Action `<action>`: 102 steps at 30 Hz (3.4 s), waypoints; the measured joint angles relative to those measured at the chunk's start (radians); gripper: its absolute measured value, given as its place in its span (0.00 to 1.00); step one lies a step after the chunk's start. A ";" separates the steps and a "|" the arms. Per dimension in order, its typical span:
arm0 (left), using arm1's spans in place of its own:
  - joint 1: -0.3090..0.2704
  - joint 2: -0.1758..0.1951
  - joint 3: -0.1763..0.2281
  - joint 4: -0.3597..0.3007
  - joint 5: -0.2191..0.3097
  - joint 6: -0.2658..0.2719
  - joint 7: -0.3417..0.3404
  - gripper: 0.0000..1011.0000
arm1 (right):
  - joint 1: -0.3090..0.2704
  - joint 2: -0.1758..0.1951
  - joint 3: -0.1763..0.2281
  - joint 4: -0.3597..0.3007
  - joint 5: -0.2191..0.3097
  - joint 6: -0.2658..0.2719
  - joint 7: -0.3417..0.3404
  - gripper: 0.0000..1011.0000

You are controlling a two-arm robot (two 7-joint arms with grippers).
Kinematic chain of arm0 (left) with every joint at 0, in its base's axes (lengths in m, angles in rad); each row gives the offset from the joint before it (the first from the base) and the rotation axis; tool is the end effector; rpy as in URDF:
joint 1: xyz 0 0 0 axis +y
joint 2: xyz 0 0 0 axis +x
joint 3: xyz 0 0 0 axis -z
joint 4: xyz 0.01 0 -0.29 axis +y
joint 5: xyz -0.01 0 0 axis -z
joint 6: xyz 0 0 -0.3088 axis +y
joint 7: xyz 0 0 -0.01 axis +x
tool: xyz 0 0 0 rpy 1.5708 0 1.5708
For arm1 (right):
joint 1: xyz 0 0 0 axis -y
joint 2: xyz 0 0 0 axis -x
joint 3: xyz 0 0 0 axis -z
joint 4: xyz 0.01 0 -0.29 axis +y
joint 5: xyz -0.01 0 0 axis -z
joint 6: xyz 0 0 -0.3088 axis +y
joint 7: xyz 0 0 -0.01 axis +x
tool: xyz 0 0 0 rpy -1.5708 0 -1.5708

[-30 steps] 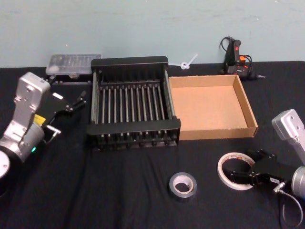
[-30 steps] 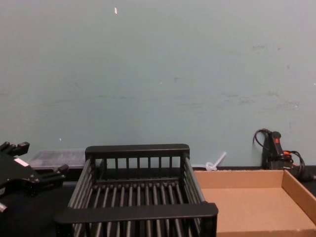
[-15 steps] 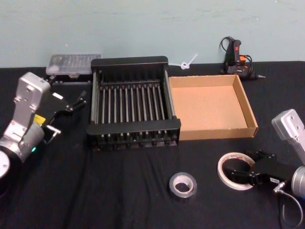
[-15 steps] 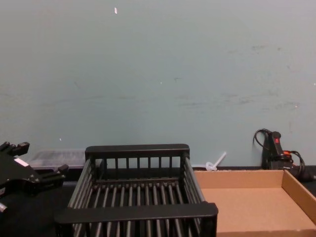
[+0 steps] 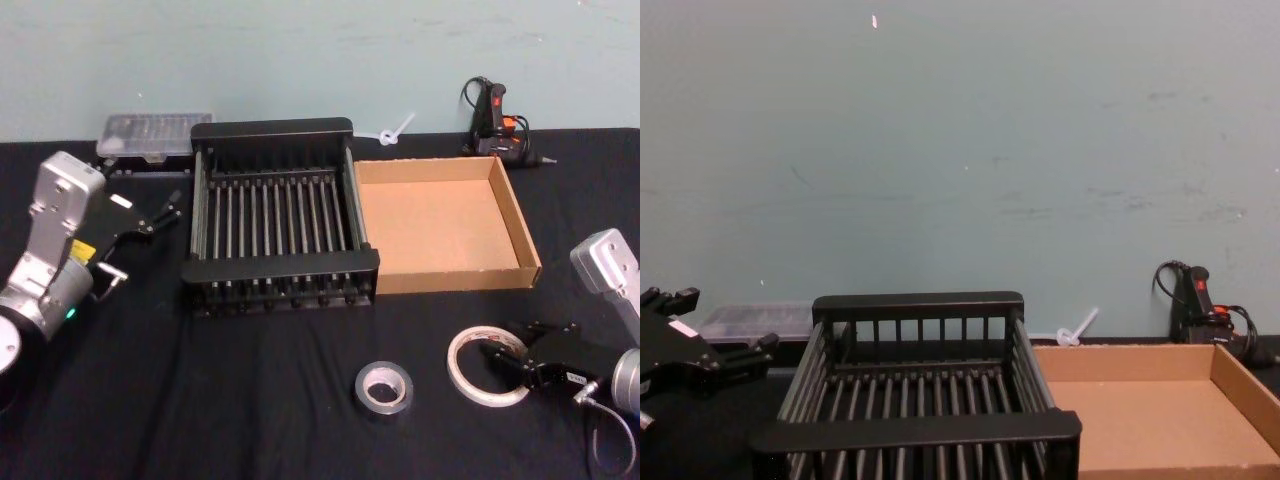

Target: Pick up the white tape and place it into the black box , Pick up the silver tape and place it into the brown box.

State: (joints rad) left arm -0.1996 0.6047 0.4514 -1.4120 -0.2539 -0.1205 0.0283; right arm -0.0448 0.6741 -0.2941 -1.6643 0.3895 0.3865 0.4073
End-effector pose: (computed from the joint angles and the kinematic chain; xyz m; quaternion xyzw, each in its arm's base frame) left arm 0.3581 0.0827 -0.3022 0.1415 -0.1325 0.5799 0.7913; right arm 0.3008 -0.0955 -0.2878 -0.2646 0.1169 -0.4173 0.8615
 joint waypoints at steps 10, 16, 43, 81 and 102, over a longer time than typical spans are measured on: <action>0.000 0.000 0.000 0.000 0.000 0.000 0.000 0.99 | 0.000 0.000 0.000 0.000 0.000 0.000 0.000 0.16; 0.000 0.000 0.000 0.000 0.000 0.000 0.000 0.99 | 0.000 0.000 0.000 0.000 0.000 0.000 0.000 0.09; 0.000 0.000 0.000 0.000 0.000 0.000 0.000 0.99 | 0.030 -0.014 0.017 -0.031 0.020 -0.065 0.010 0.09; 0.000 0.000 0.000 0.000 0.000 0.000 0.000 0.99 | 0.427 -0.247 -0.167 0.193 -0.136 -0.081 0.011 0.09; 0.000 0.000 0.000 0.000 0.000 0.000 0.000 0.99 | 0.601 -0.397 -0.247 0.402 -0.226 -0.106 0.037 0.09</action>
State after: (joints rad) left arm -0.1996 0.6047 0.4514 -1.4120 -0.2539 -0.1206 0.0283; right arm 0.5565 0.2767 -0.5415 -1.2621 0.1638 0.2804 0.4440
